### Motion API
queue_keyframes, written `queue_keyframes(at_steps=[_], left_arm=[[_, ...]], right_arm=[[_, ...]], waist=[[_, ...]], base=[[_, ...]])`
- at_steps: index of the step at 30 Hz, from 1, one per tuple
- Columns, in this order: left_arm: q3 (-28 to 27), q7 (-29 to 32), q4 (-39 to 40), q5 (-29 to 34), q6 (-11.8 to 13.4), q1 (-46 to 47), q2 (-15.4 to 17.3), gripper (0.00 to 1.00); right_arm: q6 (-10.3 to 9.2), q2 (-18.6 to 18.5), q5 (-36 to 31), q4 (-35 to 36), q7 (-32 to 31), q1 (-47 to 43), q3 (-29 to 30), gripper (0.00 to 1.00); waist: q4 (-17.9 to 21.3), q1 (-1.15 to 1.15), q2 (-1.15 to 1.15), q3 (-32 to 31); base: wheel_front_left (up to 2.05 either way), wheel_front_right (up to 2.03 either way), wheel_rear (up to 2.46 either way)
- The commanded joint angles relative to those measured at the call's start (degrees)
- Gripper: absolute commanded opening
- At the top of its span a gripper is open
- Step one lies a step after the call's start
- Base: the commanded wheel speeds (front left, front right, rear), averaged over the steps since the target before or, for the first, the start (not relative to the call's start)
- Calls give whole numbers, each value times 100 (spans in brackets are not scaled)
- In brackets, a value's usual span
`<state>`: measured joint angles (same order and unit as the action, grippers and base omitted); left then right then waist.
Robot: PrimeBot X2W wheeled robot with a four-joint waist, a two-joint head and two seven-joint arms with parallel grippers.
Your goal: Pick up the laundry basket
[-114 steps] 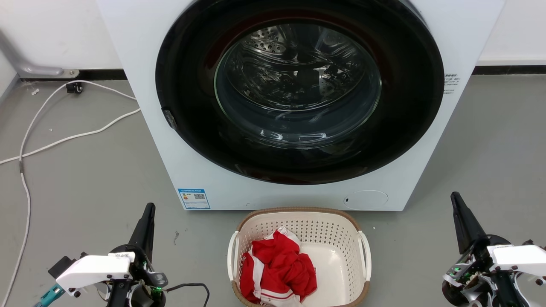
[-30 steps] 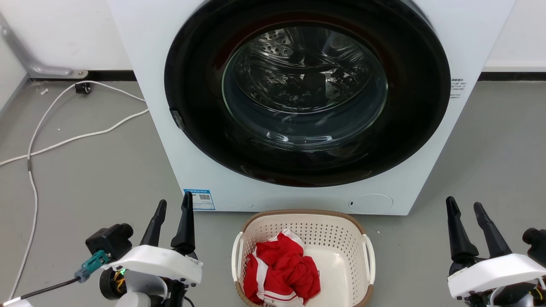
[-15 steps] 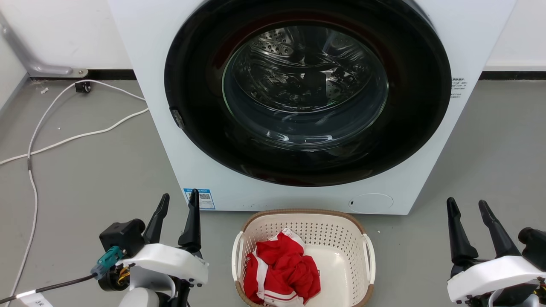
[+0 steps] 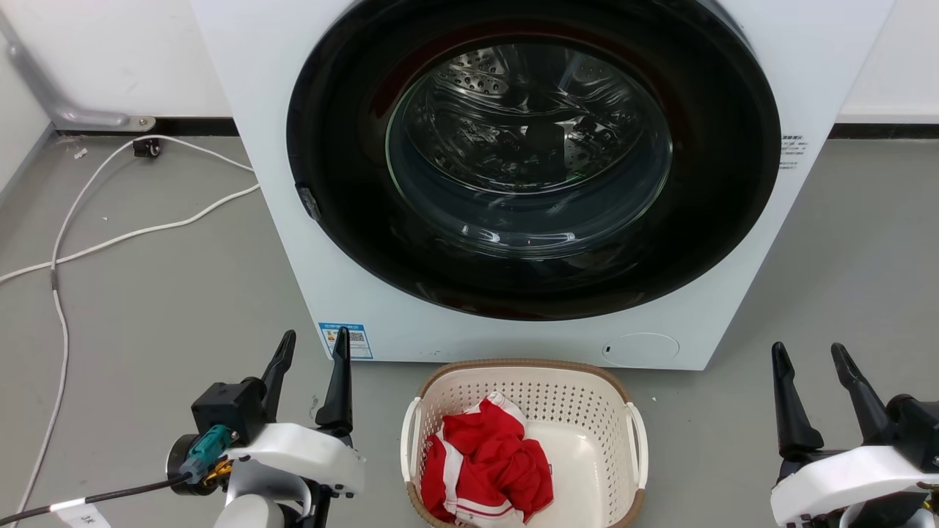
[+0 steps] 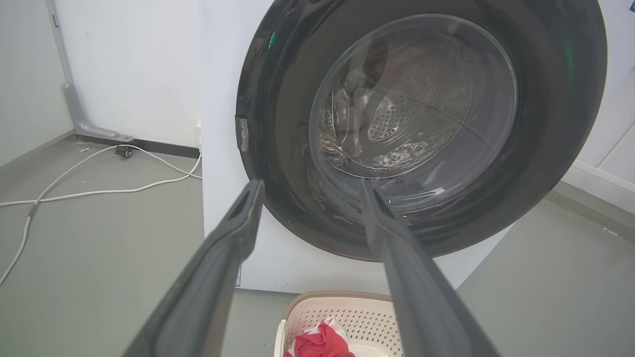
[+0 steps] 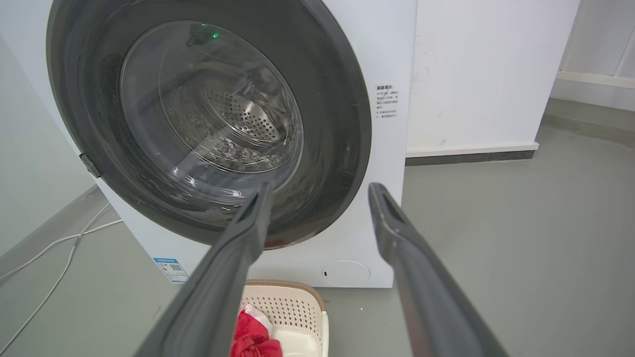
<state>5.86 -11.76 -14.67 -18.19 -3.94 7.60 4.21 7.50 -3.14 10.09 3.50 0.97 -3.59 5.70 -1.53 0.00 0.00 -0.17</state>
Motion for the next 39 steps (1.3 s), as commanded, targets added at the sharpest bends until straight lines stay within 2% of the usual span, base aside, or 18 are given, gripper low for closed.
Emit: queue_keyframes(at_steps=[1,31,39], left_arm=[[26,-51,8,142,25,126,13,100],[81,-350,-237,1178,109,205,-4,100],[34,-344,-288,1105,111,226,9,100]], right_arm=[[-2,20,-168,76,42,-47,12,100],[-2,37,-1188,-33,306,-122,115,100],[-2,36,-1139,-115,344,-29,127,100]], waist=[[-6,0,0,0],[16,0,0,81],[23,0,0,124]], base=[[0,0,0],[0,0,0],[0,0,0]])
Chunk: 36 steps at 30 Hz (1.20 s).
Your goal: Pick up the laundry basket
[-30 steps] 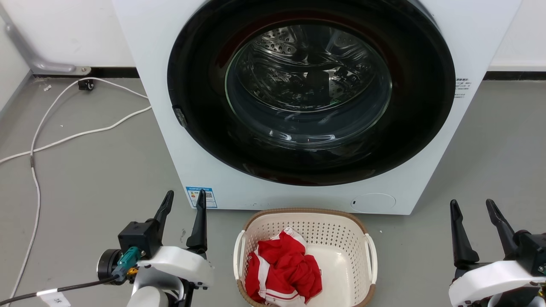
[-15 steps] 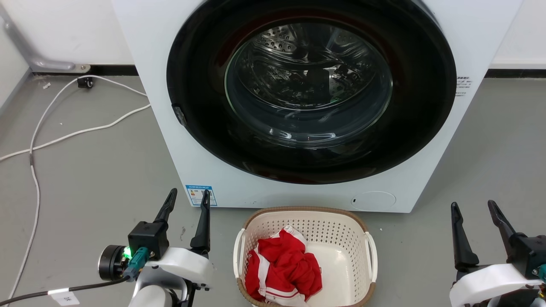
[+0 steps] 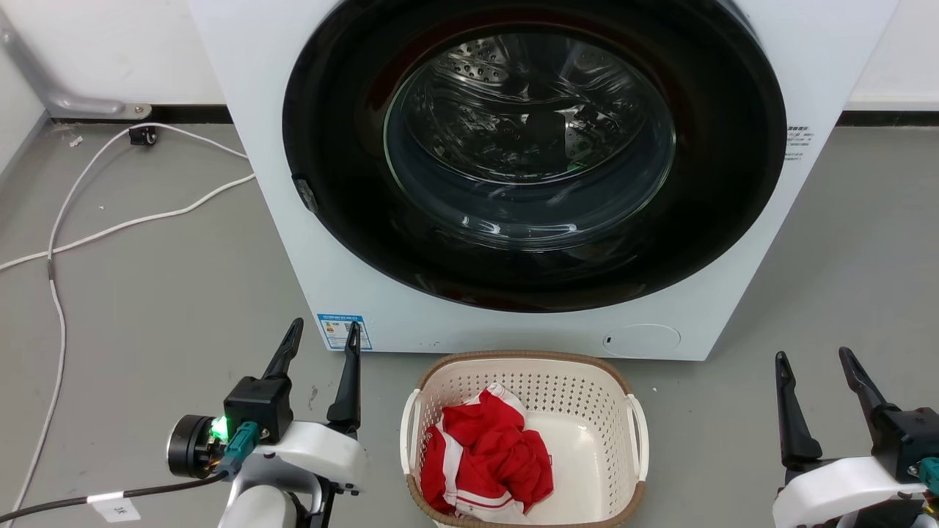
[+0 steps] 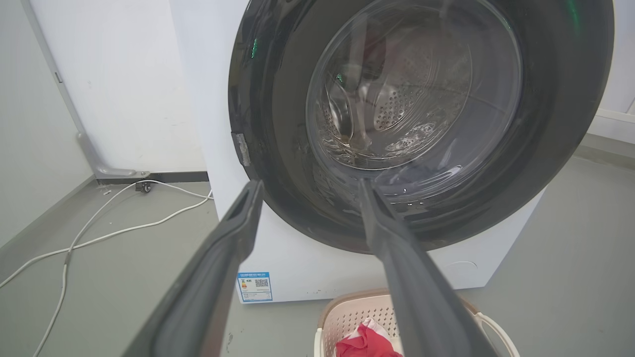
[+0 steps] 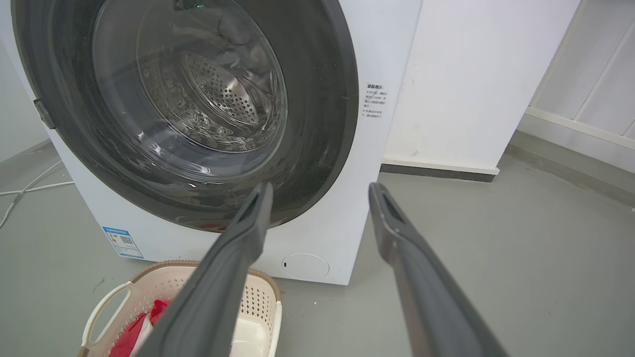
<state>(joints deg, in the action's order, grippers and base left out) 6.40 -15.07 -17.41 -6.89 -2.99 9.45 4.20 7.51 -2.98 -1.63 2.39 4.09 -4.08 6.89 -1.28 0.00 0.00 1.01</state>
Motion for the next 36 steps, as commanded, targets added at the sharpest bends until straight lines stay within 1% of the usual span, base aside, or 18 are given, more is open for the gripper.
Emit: queue_keyframes(at_steps=[1,16,21,25,29,32,36], left_arm=[[-24,-13,-19,-32,16,53,13,100],[-14,-13,-74,-45,30,119,14,100],[-20,-13,-124,-73,9,276,33,100],[-45,-13,-241,-109,-28,512,88,100],[-72,77,-520,-225,-114,928,163,100],[-82,212,-840,-375,-218,1291,208,100],[-59,486,-1366,-623,-334,1836,287,100]], right_arm=[[-4,20,31,-16,39,31,3,100],[-4,19,65,-323,202,196,36,100],[-3,19,131,-462,193,338,21,100],[-4,19,192,-604,88,555,5,100],[-4,19,177,-805,-60,983,-37,100],[-4,18,185,-1080,-173,1325,-92,100],[-4,18,240,-1589,-481,1865,-249,100]], waist=[[-2,0,0,15],[-8,0,0,90],[-1,0,0,283],[37,0,0,567],[92,0,0,1007],[138,0,0,1350],[206,0,0,1843]], base=[[0,0,0],[0,0,0],[0,0,0],[0,0,0],[0,0,0],[0,0,0],[0,0,0]])
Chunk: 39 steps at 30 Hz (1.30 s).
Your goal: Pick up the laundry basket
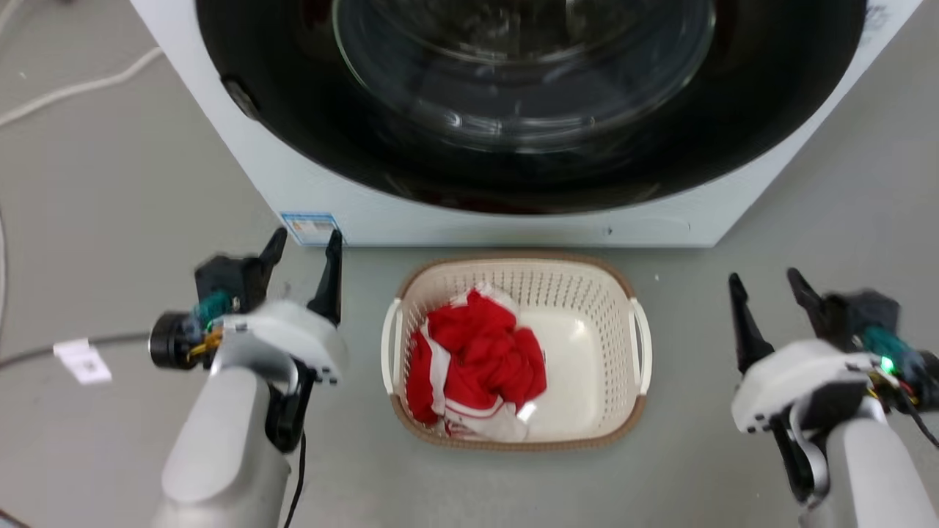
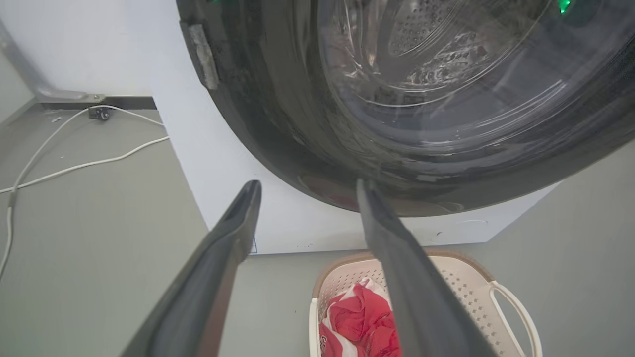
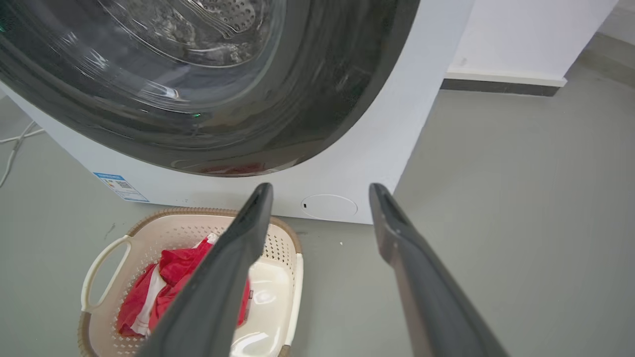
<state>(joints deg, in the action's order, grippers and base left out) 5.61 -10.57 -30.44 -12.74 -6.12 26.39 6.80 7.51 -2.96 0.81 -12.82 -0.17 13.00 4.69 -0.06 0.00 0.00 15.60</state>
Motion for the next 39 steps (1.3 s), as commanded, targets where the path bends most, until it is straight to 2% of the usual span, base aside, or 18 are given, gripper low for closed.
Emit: queue_keyframes(at_steps=[1,6,15,24,33,39], left_arm=[[48,119,-211,-104,-47,273,56,100],[309,529,-989,-462,-123,980,168,100],[1638,1437,-1801,-1654,-131,1885,514,100],[2714,2333,-2121,-2789,-132,2523,911,100],[3254,2575,-2512,-3265,-133,2972,1104,100],[3551,2552,-2729,-3506,-132,3239,1011,100]], right_arm=[[-4,15,-13,-224,-178,282,-58,100],[-4,15,169,-1014,-773,971,-211,100],[-4,13,299,-2394,-1564,2127,-627,100],[-4,14,688,-3547,-1847,3213,-1062,100],[-4,13,852,-4360,-1887,4002,-1338,100],[-4,14,1025,-4915,-1816,4384,-1535,100]], waist=[[94,0,0,501],[134,0,0,1031],[216,0,0,1930],[294,0,0,2669],[335,0,0,3109],[317,0,0,3302]], base=[[0,0,0],[0,0,0],[0,0,0],[0,0,0],[0,0,0],[0,0,0]])
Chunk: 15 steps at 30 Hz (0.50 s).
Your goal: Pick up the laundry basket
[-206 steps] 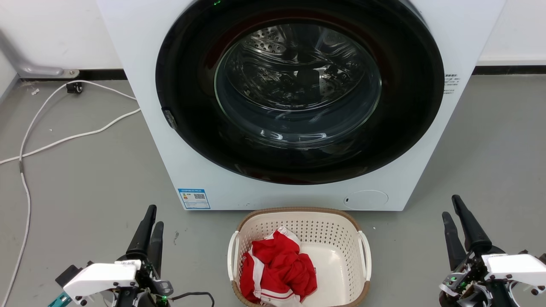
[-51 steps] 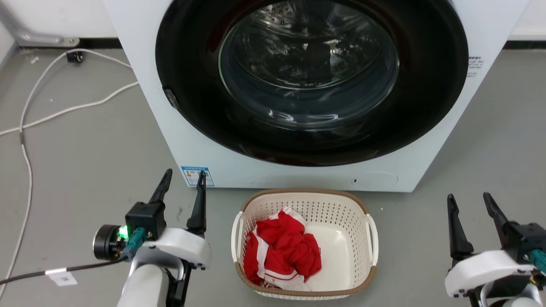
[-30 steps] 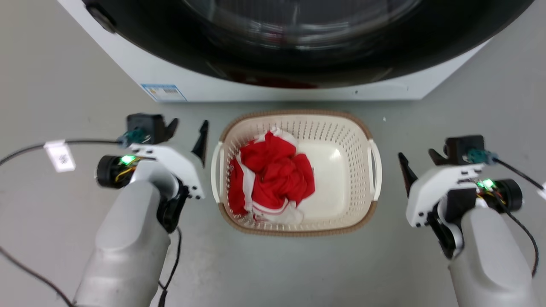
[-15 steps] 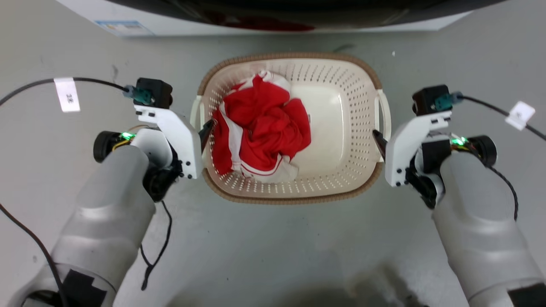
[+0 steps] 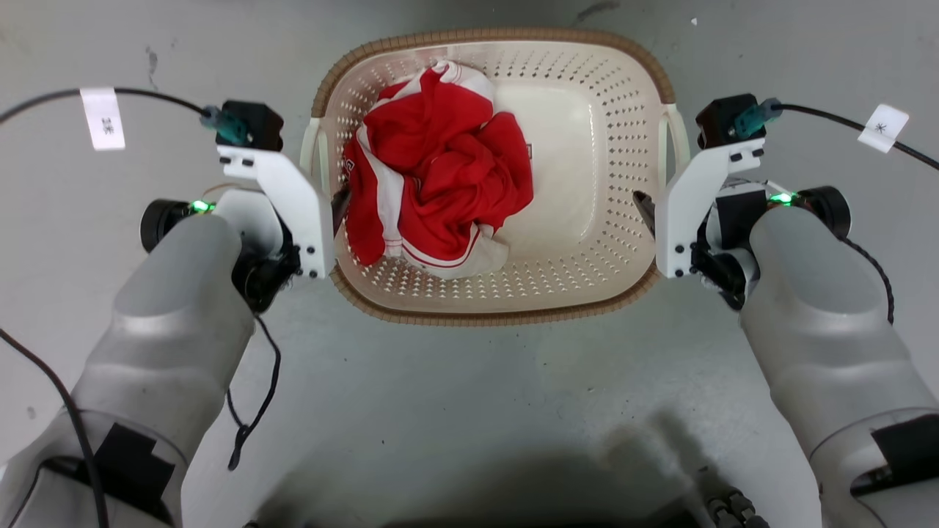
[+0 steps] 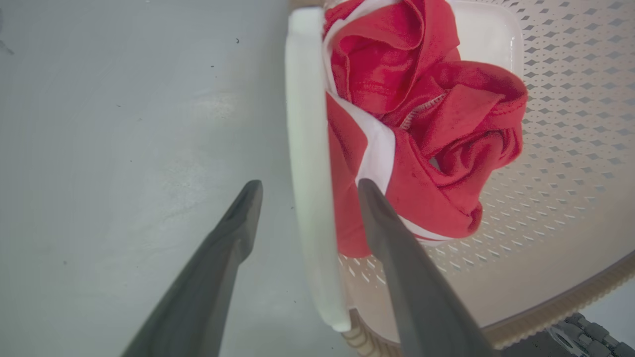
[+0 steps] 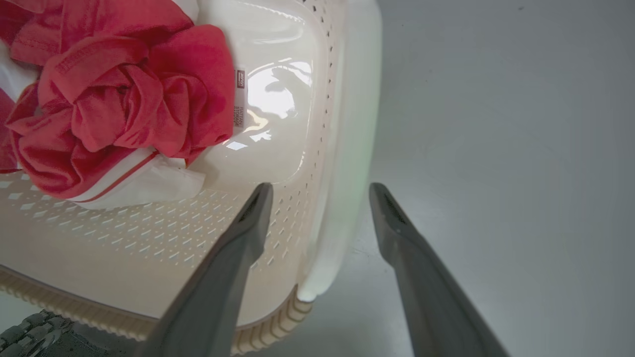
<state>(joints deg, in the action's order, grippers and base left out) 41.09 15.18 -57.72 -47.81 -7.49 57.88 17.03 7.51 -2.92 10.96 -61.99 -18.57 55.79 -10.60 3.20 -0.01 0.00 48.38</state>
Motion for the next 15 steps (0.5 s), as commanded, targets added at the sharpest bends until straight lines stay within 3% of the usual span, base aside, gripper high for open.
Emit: queue_keyframes(at_steps=[1,6,7,8,9,10,15], left_arm=[[24,-24,-42,-65,4,137,-41,100],[177,3,-220,-279,4,362,-116,100],[200,24,-264,-327,4,386,-131,95],[233,33,-280,-361,4,410,-160,37],[279,111,-301,-413,3,413,-194,0],[316,155,-314,-462,3,412,-216,0],[475,151,-368,-643,-6,437,-221,0]], right_arm=[[-4,9,44,-69,51,166,-34,100],[-4,9,290,-386,221,349,-186,100],[-4,6,354,-442,268,388,-189,90],[-4,7,400,-495,288,421,-216,41],[-4,9,460,-545,310,449,-253,12],[-4,9,543,-583,335,463,-277,0],[2,22,840,-699,327,496,-578,0]], waist=[[-14,1,0,59],[-56,1,0,192],[-55,1,0,203],[-56,1,0,212],[-59,1,0,217],[-65,1,0,219],[-68,1,0,187]], base=[[0,0,0],[0,0,0],[0,0,0],[0,0,0],[0,0,0],[0,0,0],[0,0,0]])
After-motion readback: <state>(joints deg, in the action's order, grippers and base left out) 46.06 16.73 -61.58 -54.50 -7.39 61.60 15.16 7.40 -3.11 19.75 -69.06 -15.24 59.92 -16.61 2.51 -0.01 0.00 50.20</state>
